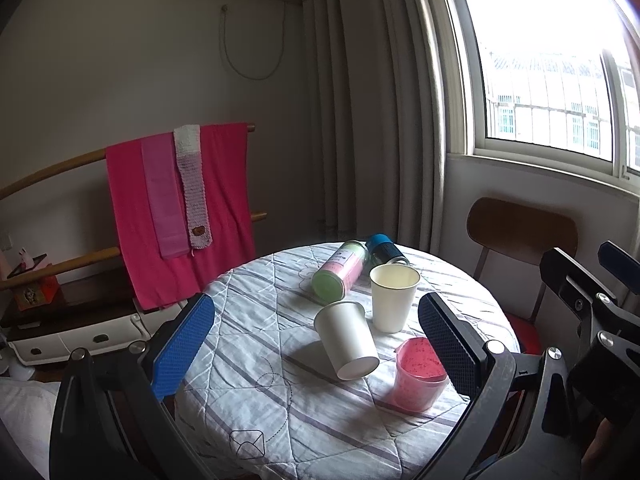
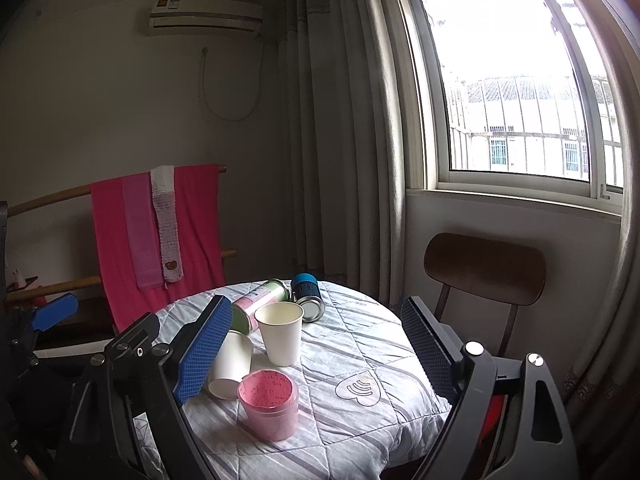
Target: Flip cup upright
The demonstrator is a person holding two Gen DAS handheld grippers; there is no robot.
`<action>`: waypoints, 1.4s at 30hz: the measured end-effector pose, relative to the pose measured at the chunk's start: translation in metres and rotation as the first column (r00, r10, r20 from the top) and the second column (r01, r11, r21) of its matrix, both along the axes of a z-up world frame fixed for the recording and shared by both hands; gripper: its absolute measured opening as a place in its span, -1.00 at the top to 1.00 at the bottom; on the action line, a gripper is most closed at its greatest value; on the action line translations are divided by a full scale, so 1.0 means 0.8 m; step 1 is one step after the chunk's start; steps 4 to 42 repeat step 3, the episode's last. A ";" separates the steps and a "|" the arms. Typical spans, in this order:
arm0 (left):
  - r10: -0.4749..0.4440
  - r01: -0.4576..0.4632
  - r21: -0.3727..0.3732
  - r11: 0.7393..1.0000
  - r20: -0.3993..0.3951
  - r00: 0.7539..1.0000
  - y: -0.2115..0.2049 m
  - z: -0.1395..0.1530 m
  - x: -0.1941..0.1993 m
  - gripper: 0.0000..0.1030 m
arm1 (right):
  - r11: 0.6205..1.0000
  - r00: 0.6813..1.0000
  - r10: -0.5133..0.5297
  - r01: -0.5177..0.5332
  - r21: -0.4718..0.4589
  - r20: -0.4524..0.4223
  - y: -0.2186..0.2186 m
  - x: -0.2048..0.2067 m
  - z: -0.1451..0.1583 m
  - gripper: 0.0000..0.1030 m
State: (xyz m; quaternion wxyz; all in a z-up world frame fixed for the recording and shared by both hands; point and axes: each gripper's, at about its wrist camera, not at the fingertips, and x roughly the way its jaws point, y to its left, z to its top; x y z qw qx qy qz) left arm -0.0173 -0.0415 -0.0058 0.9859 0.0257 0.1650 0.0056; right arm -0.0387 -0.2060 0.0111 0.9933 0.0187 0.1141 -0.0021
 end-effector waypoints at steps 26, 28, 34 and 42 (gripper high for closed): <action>-0.004 0.004 0.002 1.000 -0.003 1.000 -0.001 -0.002 0.003 -1.00 | 1.000 1.000 -0.001 0.001 -0.002 -0.006 0.000 0.002 0.000 -0.71; -0.004 0.004 0.002 1.000 -0.003 1.000 -0.001 -0.002 0.003 -1.00 | 1.000 1.000 -0.001 0.001 -0.002 -0.006 0.000 0.002 0.000 -0.71; -0.004 0.004 0.002 1.000 -0.003 1.000 -0.001 -0.002 0.003 -1.00 | 1.000 1.000 -0.001 0.001 -0.002 -0.006 0.000 0.002 0.000 -0.71; -0.004 0.004 0.002 1.000 -0.003 1.000 -0.001 -0.002 0.003 -1.00 | 1.000 1.000 -0.001 0.001 -0.002 -0.006 0.000 0.002 0.000 -0.71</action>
